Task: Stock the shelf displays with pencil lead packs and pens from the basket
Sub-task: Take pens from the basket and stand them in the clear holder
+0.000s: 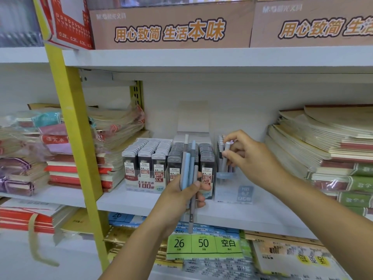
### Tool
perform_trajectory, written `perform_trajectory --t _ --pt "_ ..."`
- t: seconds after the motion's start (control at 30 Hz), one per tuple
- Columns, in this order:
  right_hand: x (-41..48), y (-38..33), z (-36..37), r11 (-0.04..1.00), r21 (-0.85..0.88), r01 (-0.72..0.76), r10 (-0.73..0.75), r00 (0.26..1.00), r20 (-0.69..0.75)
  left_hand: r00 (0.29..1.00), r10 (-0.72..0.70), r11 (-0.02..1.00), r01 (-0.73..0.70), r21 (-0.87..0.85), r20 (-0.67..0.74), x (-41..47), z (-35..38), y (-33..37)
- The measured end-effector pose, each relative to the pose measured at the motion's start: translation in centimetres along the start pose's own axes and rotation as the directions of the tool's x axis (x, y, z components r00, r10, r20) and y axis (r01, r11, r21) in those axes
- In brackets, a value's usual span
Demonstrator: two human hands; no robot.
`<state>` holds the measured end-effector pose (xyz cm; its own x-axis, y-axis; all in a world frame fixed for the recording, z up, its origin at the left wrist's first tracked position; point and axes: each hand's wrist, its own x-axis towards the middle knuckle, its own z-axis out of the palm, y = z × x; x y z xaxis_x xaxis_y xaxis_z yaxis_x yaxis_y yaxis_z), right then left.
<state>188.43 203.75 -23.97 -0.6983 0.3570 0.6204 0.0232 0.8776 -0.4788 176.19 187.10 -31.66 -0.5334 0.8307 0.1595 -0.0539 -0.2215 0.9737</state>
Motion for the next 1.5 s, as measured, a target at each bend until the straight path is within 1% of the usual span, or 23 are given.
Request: perform_trajectory --t 0.1,0.2,0.27,0.3,0.4,0.43,0.5,0.57,0.6,0.63,0.73,0.77,0.8,0.9,0.93,0.97,1.1,1.2,1.27,1.33,1.37,1.43,1.5 --pt "-0.2 0.6 0.6 1.000 -0.014 0.004 -0.005 1.000 -0.026 1.000 -0.012 1.000 0.013 -0.009 0.012 0.0 0.2 0.0" --pt "-0.2 1.0 1.5 0.987 -0.147 0.060 -0.070 0.996 -0.060 0.999 -0.017 0.999 0.018 -0.026 0.028 0.0 0.4 0.4" --pt "-0.1 0.8 1.5 0.975 -0.215 0.047 -0.068 0.993 -0.092 0.999 -0.018 0.999 0.020 -0.051 0.041 -0.2 0.5 0.6" --pt "-0.1 0.7 1.2 0.977 -0.210 0.023 -0.049 0.992 -0.119 0.999 -0.018 0.997 0.022 -0.069 0.046 -0.3 0.6 0.7" --pt "-1.5 0.0 0.4 0.997 -0.054 -0.047 0.033 0.971 -0.238 0.997 -0.019 0.993 0.027 -0.112 0.073 -0.6 0.7 1.1" --pt "-2.3 -0.5 0.2 0.998 0.014 -0.054 0.055 0.971 -0.232 0.996 -0.021 0.994 0.030 -0.108 0.085 -0.6 0.9 1.1" --pt "-3.4 -1.8 0.4 0.981 0.176 -0.086 0.105 0.989 -0.102 0.994 -0.019 0.996 0.029 -0.086 0.110 -0.7 1.5 1.2" --pt "-3.9 -2.9 0.9 0.924 0.342 -0.172 0.155 0.985 0.077 0.992 -0.012 0.997 0.021 -0.070 0.127 -0.7 2.2 1.3" --pt "-4.1 -3.2 1.1 0.892 0.404 -0.205 0.169 0.978 0.123 0.991 -0.009 0.997 0.018 -0.069 0.135 -0.7 2.5 1.3" --pt "-4.1 -3.4 1.1 0.876 0.433 -0.214 0.180 0.977 0.119 0.989 -0.009 0.997 0.019 -0.072 0.146 -0.8 2.8 1.3" --pt "-3.8 -3.3 -0.1 0.829 0.518 -0.213 0.260 0.965 -0.020 0.982 -0.038 0.995 0.055 -0.089 0.184 -1.1 2.8 1.4" --pt "-3.6 -3.1 -0.8 0.803 0.554 -0.220 0.284 0.958 -0.030 0.983 -0.040 0.994 0.057 -0.089 0.180 -1.2 2.6 1.4" --pt "-3.5 -2.9 -1.2 0.796 0.557 -0.238 0.290 0.957 -0.005 0.985 -0.035 0.995 0.050 -0.084 0.170 -1.3 2.4 1.4" --pt "-4.0 -2.8 -1.0 0.831 0.453 -0.322 0.249 0.945 0.213 0.988 -0.008 0.997 0.021 -0.078 0.156 -1.2 2.3 1.5" --pt "-4.2 -2.9 -0.5 0.830 0.452 -0.328 0.234 0.939 0.252 0.987 -0.001 0.997 0.012 -0.070 0.161 -1.2 2.4 1.6" --pt "-4.5 -2.8 -0.1 0.826 0.463 -0.322 0.226 0.941 0.252 0.985 0.006 0.998 0.004 -0.060 0.170 -1.1 2.6 1.6" --pt "-4.6 -2.7 -0.3 0.828 0.501 -0.251 0.221 0.968 0.118 0.981 0.000 0.998 0.013 -0.068 0.195 -1.0 2.5 1.4" --pt "-4.3 -2.4 -1.5 0.749 0.627 -0.216 0.259 0.966 0.023 0.980 -0.051 0.999 0.054 -0.009 0.194 -1.2 1.3 1.5" --pt "-4.2 -2.1 -2.4 0.717 0.666 -0.204 0.277 0.961 -0.004 0.986 -0.068 0.997 0.073 -0.025 0.155 -1.3 0.6 1.5" --pt "-4.3 -1.8 -3.2 0.728 0.636 -0.257 0.302 0.953 0.039 0.993 -0.057 0.993 0.067 -0.097 0.105 -1.1 0.1 1.5" --pt "-4.4 -1.7 -3.6 0.750 0.587 -0.305 0.310 0.946 0.095 0.996 -0.042 0.992 0.050 -0.116 0.074 -0.9 0.0 1.6" --pt "-4.4 -1.8 -4.3 0.843 0.388 -0.372 0.289 0.923 0.255 1.000 -0.005 0.996 0.005 -0.089 0.007 -0.6 0.0 1.9" --pt "-4.2 -2.4 -4.9 0.930 0.159 -0.330 0.257 0.897 0.359 0.998 0.040 0.999 -0.039 0.005 -0.042 -0.3 0.2 2.3"
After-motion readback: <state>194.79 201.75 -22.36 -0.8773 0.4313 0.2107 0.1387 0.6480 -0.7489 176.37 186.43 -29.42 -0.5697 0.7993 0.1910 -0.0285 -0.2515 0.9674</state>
